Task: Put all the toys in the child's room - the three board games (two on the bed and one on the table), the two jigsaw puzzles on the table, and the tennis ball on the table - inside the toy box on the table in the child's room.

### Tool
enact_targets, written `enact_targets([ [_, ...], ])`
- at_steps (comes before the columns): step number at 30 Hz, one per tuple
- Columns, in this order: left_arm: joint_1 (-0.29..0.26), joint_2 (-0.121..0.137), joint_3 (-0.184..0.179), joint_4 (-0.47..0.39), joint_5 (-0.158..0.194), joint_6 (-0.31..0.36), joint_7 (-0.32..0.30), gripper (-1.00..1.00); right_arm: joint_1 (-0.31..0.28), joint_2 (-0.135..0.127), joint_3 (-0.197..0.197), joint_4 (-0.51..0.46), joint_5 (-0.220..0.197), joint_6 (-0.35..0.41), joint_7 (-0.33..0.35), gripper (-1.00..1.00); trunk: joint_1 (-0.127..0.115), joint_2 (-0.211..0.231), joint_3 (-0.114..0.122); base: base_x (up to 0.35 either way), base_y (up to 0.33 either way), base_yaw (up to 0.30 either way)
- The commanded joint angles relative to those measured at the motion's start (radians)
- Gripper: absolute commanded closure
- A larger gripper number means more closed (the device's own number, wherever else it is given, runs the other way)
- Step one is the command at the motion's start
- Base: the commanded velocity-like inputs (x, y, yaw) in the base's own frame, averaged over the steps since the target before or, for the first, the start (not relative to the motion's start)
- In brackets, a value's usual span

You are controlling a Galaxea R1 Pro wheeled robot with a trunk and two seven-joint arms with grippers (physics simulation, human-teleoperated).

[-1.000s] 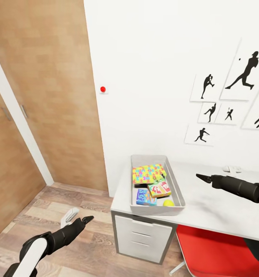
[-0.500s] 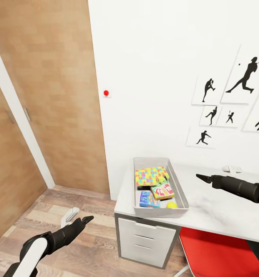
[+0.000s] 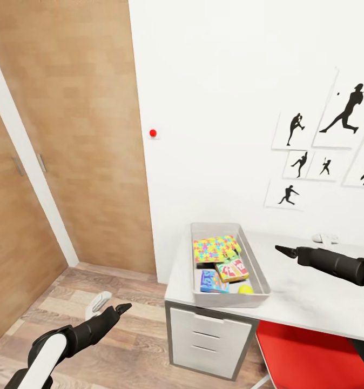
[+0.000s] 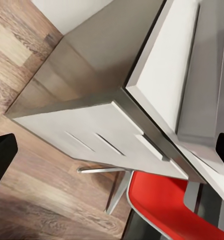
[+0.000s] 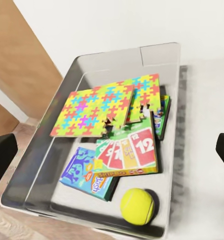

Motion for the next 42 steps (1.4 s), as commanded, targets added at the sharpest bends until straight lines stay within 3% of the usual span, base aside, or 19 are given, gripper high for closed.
enact_targets([
  [1, -0.001, 0.001, -0.002, -0.001, 0.010, 0.001, 0.009, -1.00, 0.001, 0.000, 0.004, -0.001, -0.012, 0.000, -0.008, -1.00, 0.001, -0.003, -0.002, 0.000, 0.192, 0.000],
  [9, -0.001, 0.001, -0.005, -0.001, 0.007, -0.016, 0.009, -1.00, 0.024, -0.001, 0.002, -0.002, -0.019, 0.002, -0.006, -1.00, 0.001, -0.003, -0.001, 0.000, 0.184, -0.002],
  [15, -0.001, 0.001, -0.003, 0.012, 0.007, -0.025, 0.009, -1.00, 0.030, -0.008, 0.000, -0.002, -0.064, 0.007, -0.007, -1.00, 0.001, -0.003, 0.000, 0.000, 0.067, -0.120],
  [24, -0.003, 0.003, -0.002, 0.039, 0.006, -0.048, 0.009, -1.00, 0.032, -0.012, 0.000, -0.002, -0.094, 0.008, -0.012, -1.00, 0.001, -0.003, 0.004, 0.000, 0.019, -0.234],
  [42, -0.003, 0.007, 0.000, 0.074, 0.009, -0.095, 0.009, -1.00, 0.033, -0.013, -0.002, -0.002, -0.104, 0.007, -0.016, -1.00, 0.001, -0.003, 0.013, 0.000, 0.003, -0.274],
])
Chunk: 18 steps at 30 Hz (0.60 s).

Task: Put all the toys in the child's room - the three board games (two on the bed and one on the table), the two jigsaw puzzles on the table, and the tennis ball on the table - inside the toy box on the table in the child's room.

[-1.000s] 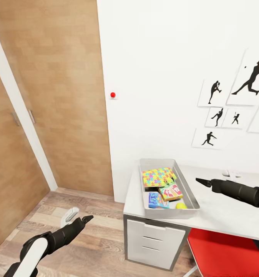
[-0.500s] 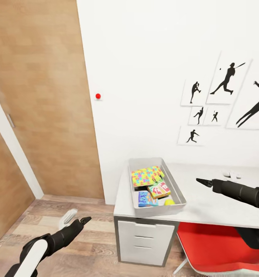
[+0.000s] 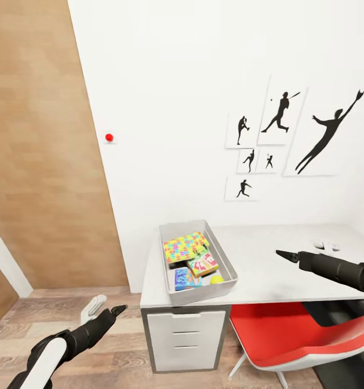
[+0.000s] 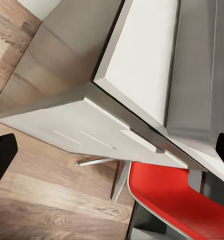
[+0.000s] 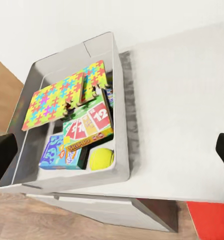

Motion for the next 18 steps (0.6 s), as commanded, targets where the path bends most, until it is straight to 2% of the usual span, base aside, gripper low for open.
enact_targets([
  [1, -0.001, 0.001, -0.001, -0.001, 0.011, 0.000, 0.009, -1.00, -0.003, -0.001, 0.004, -0.001, -0.010, 0.000, -0.009, -1.00, 0.001, -0.002, -0.002, -0.006, 0.000, -0.280],
  [6, -0.009, 0.001, -0.001, 0.026, 0.015, -0.001, 0.009, -1.00, -0.003, -0.001, 0.005, -0.001, -0.011, -0.003, -0.009, -1.00, 0.001, -0.002, 0.001, -0.054, 0.000, -0.279],
  [12, -0.020, 0.002, 0.003, 0.056, 0.021, -0.002, 0.008, -1.00, -0.003, -0.001, 0.005, -0.002, -0.011, -0.005, -0.004, -1.00, 0.001, -0.002, 0.005, -0.221, 0.015, -0.239],
  [13, -0.023, 0.002, 0.027, 0.066, 0.023, -0.003, 0.007, -1.00, -0.003, -0.001, 0.005, -0.001, -0.010, -0.003, -0.002, -1.00, 0.001, -0.002, 0.005, -0.173, 0.054, -0.077],
  [18, -0.023, 0.001, 0.055, 0.071, 0.022, -0.003, 0.006, -1.00, -0.002, -0.001, 0.005, -0.001, -0.009, 0.000, -0.001, -1.00, 0.001, -0.002, 0.006, -0.107, 0.033, -0.048],
])
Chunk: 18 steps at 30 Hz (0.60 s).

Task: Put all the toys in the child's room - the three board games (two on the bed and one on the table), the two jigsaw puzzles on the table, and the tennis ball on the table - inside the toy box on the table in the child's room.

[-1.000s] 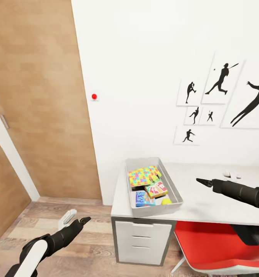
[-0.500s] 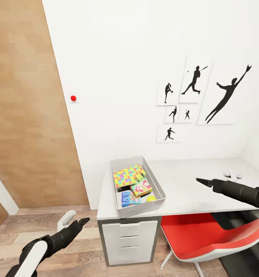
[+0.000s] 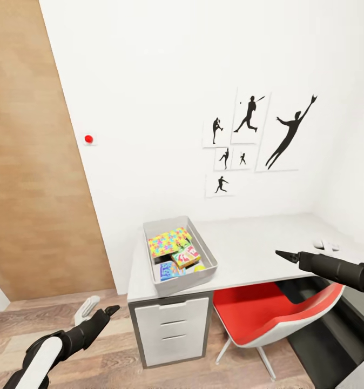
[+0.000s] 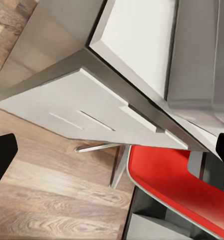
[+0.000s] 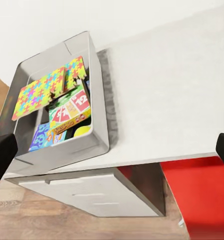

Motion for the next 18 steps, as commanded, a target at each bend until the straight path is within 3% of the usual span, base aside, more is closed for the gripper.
enact_targets([
  [1, -0.001, 0.000, 0.004, -0.001, 0.010, 0.004, 0.009, -1.00, -0.003, -0.001, 0.004, -0.001, -0.010, 0.000, -0.007, -1.00, 0.001, -0.003, -0.002, -0.045, 0.014, -0.020],
  [18, -0.001, 0.000, 0.018, 0.002, 0.006, 0.003, 0.008, -1.00, 0.001, 0.000, 0.006, -0.001, -0.004, -0.009, -0.005, -1.00, 0.001, -0.003, -0.002, -0.013, 0.004, -0.006],
])
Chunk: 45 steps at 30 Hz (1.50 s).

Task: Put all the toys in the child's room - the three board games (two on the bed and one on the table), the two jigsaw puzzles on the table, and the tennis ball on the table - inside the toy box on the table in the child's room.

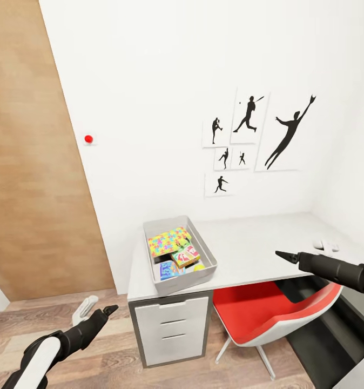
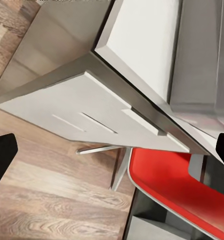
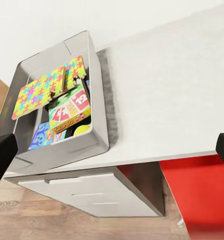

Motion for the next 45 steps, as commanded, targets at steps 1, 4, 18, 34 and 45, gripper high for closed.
enact_targets([
  [1, 0.000, 0.000, 0.002, -0.002, 0.010, 0.004, 0.009, -1.00, -0.002, -0.001, 0.004, -0.001, -0.010, -0.001, -0.007, -1.00, 0.001, -0.003, -0.002, -0.002, 0.000, -0.001],
  [4, 0.000, 0.000, 0.003, -0.001, 0.009, 0.004, 0.009, -1.00, 0.000, -0.001, 0.004, -0.001, -0.009, -0.002, -0.007, -1.00, 0.001, -0.003, -0.002, -0.001, 0.000, -0.001],
  [18, -0.001, -0.002, 0.007, 0.039, 0.013, 0.004, 0.009, -1.00, 0.003, -0.002, 0.002, -0.002, -0.009, 0.003, 0.015, -1.00, 0.001, -0.003, -0.002, -0.020, 0.024, 0.000],
  [34, -0.002, -0.002, 0.008, 0.055, 0.013, 0.002, 0.009, -1.00, 0.003, -0.001, 0.005, -0.002, -0.009, -0.001, 0.084, -1.00, 0.001, -0.003, -0.002, -0.110, 0.177, 0.000],
  [45, -0.002, -0.003, 0.026, 0.067, 0.012, 0.002, 0.009, -1.00, 0.004, -0.002, 0.007, -0.002, -0.007, -0.002, 0.304, -1.00, 0.001, -0.003, -0.002, -0.013, 0.026, 0.000],
])
